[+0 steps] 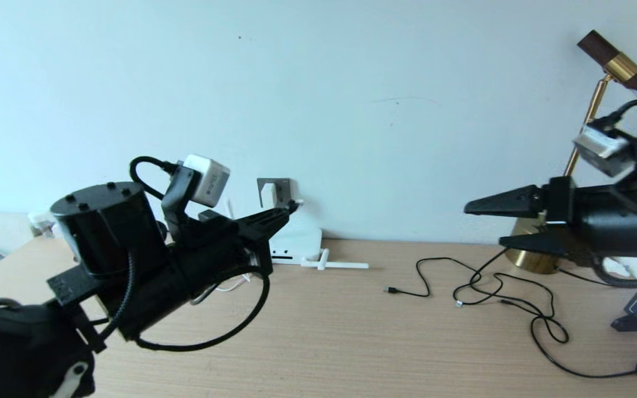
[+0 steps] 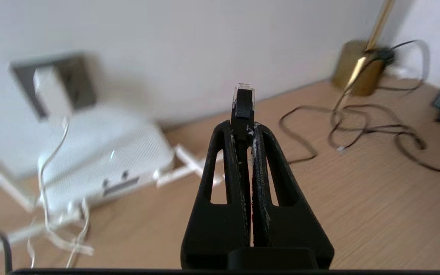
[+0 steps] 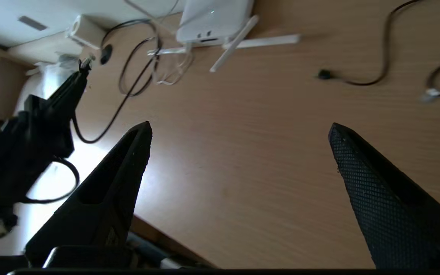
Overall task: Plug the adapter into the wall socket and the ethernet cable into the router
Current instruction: Align cable and router interface
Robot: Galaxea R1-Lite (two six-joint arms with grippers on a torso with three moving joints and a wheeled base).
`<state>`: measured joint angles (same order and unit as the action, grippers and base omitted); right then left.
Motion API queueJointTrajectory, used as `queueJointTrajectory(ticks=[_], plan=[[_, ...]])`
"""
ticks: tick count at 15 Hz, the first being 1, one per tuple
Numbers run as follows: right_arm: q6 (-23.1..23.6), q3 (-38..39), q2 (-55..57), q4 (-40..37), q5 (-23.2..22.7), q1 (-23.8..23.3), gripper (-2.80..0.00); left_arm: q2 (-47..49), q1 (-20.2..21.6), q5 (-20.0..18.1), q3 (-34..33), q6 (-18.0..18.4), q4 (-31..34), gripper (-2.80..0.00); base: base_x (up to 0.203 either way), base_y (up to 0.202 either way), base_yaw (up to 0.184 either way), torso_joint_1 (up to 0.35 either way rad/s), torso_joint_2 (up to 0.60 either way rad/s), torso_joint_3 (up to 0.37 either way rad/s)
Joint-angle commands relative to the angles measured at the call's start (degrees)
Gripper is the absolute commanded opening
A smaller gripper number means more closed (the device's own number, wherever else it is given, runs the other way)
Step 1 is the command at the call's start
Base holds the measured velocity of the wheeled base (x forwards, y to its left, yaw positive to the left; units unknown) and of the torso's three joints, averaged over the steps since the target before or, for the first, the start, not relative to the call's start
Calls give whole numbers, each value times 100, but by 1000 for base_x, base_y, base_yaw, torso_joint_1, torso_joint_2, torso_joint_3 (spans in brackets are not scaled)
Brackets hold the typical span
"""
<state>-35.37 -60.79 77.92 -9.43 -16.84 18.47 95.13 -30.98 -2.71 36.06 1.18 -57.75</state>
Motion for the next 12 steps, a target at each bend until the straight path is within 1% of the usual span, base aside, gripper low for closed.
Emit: queueJointTrajectory(ticks=[1, 2, 4, 5, 6, 7, 8, 9, 12], plan=[[483, 598, -1322, 19, 641, 22, 0, 321, 293, 28, -122, -239, 28, -280, 0, 0, 0, 0, 0, 0], [843, 1026, -1785, 48, 1112, 23, 0, 400, 319, 210, -198, -405, 51, -280, 0, 0, 0, 0, 0, 0], [1508, 1820, -2708, 157, 2041, 14, 0, 612, 328, 654, -321, -429, 31, -280, 0, 0, 0, 0, 0, 0], [1781, 2119, -3081, 191, 2626, -9, 0, 712, 324, 852, -288, -426, 13, -280, 0, 0, 0, 0, 0, 0], [2004, 2434, -3398, 212, 3408, -59, 0, 804, 326, 958, -261, -426, 8, -280, 0, 0, 0, 0, 0, 0], [2141, 2755, -3657, 223, 4089, -168, 0, 936, 322, 1014, -220, -426, 2, -280, 0, 0, 0, 0, 0, 0], [2230, 2925, -3832, 230, 4354, -451, 0, 1085, 322, 1077, -188, -420, -16, -280, 0, 0, 0, 0, 0, 0], [2364, 3030, -4119, 234, 4445, -816, 0, 1246, 335, 1243, -149, -418, -101, -280, 0, 0, 0, 0, 0, 0], [2771, 3303, -5119, 239, 4501, -1369, 0, 1797, 379, 1783, 105, -419, -489, -280, 0, 0, 0, 0, 0, 0]])
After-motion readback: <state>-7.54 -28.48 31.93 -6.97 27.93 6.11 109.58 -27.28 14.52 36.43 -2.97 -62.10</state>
